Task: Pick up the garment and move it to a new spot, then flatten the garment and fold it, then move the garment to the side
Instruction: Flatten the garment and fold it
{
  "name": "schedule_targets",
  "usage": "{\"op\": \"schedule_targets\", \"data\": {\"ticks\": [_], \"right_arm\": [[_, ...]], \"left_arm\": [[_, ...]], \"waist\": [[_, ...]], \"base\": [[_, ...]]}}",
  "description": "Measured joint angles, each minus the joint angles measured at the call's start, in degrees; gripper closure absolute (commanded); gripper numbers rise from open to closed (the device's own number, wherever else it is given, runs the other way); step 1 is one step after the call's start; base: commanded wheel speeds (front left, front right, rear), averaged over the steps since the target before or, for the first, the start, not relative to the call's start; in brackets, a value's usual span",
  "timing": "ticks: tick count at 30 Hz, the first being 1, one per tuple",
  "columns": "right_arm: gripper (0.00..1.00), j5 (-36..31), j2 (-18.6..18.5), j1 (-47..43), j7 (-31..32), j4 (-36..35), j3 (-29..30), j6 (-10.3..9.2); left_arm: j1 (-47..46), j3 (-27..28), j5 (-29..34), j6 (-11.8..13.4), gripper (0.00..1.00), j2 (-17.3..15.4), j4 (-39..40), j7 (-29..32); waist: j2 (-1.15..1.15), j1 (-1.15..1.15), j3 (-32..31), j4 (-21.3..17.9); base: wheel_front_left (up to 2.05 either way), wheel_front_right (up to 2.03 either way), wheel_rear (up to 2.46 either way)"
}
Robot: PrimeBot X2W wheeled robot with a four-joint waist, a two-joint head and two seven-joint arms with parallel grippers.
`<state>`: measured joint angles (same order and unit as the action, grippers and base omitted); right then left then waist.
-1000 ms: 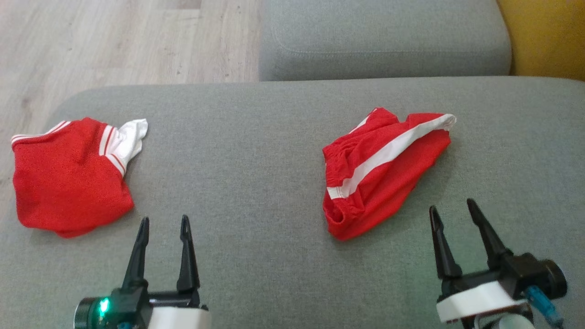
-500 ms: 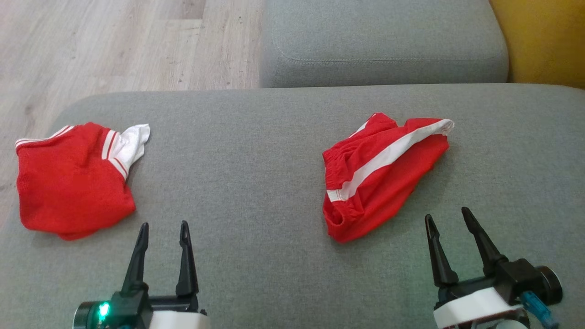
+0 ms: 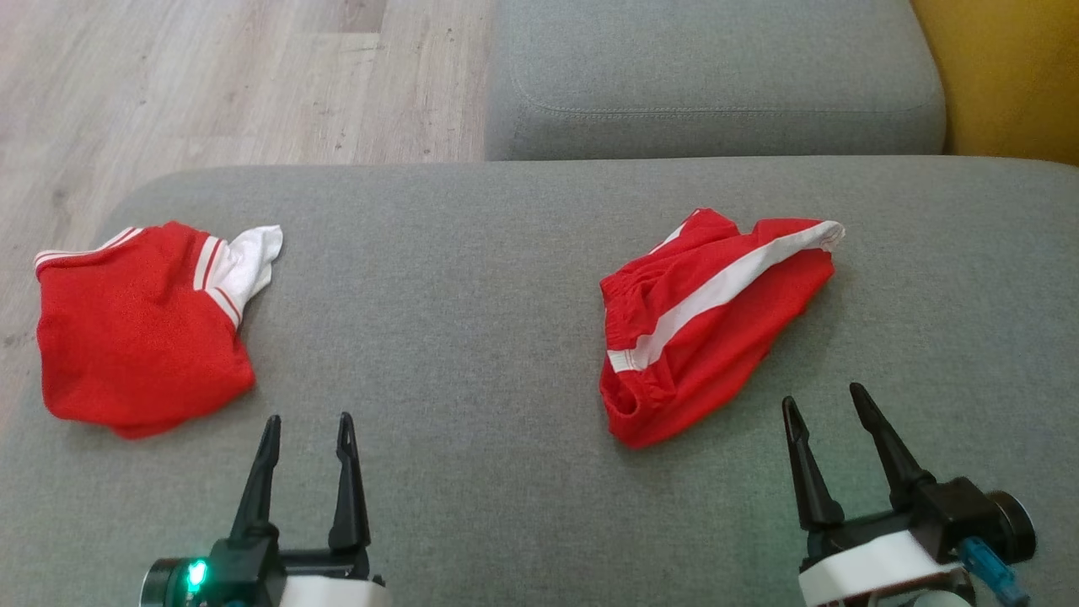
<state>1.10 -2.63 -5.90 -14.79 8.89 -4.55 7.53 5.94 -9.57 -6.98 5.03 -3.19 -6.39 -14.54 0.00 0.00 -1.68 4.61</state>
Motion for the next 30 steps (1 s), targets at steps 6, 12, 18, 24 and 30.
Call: {"op": "schedule_targets", "data": {"ticks": [6,12,18,24,30], "right_arm": [[0.0,0.0,0.0,0.01,0.0,0.0,-0.09,0.0],[0.0,-0.11,0.01,0.56,0.0,-0.04,-0.8,0.0],[0.0,-0.35,0.0,0.82,0.0,-0.27,-1.29,0.0],[0.0,-0.33,0.0,4.65,0.0,-1.48,-2.04,0.0],[0.0,-0.33,0.0,5.29,0.0,-1.98,-2.34,0.0]], "left_arm": [[-0.05,-0.67,-0.02,-0.33,0.0,0.0,-0.47,0.0],[-3.55,-5.44,-5.79,-4.23,0.0,0.01,-7.06,0.0],[-10.08,-11.44,-11.56,-8.18,0.0,0.08,-13.03,0.01],[-19.77,-18.85,-22.84,-10.63,0.0,0.2,-21.45,0.96],[-25.21,-21.7,-29.7,-11.11,0.0,0.3,-26.75,1.86]], "waist": [[0.0,0.0,0.29,-0.31],[0.0,0.0,1.76,-2.91],[0.0,0.0,3.35,-5.91],[0.0,0.0,6.57,-10.43],[0.0,0.0,9.21,-14.56]], "base": [[0.0,0.0,0.0],[0.0,0.0,0.0],[0.0,0.0,0.0],[0.0,0.0,0.0],[0.0,0.0,0.0]]}}
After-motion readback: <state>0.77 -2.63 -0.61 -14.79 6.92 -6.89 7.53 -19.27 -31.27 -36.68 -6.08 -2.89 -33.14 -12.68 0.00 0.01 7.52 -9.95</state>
